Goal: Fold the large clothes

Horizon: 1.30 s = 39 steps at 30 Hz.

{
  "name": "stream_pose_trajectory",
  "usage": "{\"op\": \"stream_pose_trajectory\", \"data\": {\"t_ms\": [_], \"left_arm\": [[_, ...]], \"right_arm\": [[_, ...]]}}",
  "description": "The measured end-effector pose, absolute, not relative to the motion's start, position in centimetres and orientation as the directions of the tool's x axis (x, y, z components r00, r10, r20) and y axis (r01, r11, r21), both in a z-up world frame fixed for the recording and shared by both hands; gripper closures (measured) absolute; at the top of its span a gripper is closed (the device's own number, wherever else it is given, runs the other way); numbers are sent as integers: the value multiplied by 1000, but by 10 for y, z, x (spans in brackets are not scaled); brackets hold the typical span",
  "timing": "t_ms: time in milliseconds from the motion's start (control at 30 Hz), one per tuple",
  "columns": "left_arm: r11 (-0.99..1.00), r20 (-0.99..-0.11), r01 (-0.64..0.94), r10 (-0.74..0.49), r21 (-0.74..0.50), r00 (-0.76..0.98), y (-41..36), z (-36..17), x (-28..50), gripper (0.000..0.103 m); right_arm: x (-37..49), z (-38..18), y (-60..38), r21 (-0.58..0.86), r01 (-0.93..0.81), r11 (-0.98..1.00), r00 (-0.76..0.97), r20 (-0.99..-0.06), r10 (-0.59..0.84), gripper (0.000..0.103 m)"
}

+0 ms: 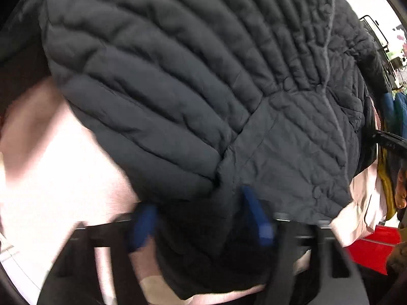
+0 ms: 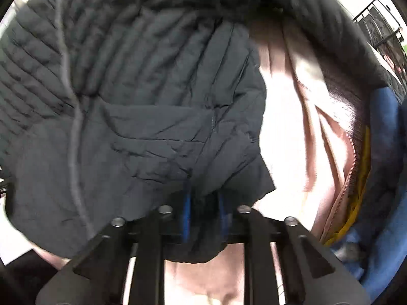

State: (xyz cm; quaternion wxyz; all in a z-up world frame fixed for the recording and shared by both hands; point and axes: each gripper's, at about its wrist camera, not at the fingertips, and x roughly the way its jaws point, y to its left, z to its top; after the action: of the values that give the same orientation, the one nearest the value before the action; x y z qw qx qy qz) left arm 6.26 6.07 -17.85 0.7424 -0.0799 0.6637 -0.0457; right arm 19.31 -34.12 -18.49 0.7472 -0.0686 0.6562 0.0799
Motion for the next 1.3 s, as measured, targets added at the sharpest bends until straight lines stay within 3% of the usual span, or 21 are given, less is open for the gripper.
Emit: {"op": "stream_pose_trajectory", "data": {"t_ms": [100, 200, 333, 533, 667, 800, 900, 1000, 1067, 1133, 1300], "left_arm": [[971, -961, -8, -235, -239, 146, 67, -156, 56, 79], [970, -956, 58, -242, -236, 167, 66, -132, 43, 86], [971, -967, 149, -210, -188, 147, 68, -117, 14, 87], [977, -982, 119, -183, -177, 40, 91, -147, -14, 86], [990, -992, 66, -125, -126, -14, 95, -182, -7, 71], [991, -1000, 133, 6, 5, -10, 85, -190, 4, 37], [989, -1000, 146, -1, 0, 6, 87, -182, 19, 34], [991, -998, 129, -33, -26, 55, 91, -160, 27, 26], [995, -995, 92, -44, -35, 92, 93, -143, 26, 25], [997, -992, 59, -51, -45, 114, 104, -130, 31, 25], [999, -980, 11, -32, -30, 194, 130, -92, 54, 25]], "right_arm": [[180, -152, -348, 58, -210, 976, 169, -981, 94, 92], [158, -126, -352, 89, -235, 968, 173, -976, 132, 93], [122, -115, -357, 101, -266, 959, 108, -985, 134, 93], [70, -151, -352, 148, -286, 947, -75, -988, 132, 93], [68, -190, -342, 76, -309, 948, -105, -993, 45, 93], [80, -206, -328, 40, -320, 947, -122, -992, 0, 92], [86, -208, -323, 33, -344, 938, -140, -990, -17, 89], [90, -197, -317, 45, -335, 941, -145, -989, -4, 74], [96, -189, -329, 73, -292, 954, -154, -988, 29, 32], [97, -177, -328, 66, -256, 965, -114, -993, 37, 27], [133, -145, -339, 109, -174, 979, -71, -993, 98, 27]]}}
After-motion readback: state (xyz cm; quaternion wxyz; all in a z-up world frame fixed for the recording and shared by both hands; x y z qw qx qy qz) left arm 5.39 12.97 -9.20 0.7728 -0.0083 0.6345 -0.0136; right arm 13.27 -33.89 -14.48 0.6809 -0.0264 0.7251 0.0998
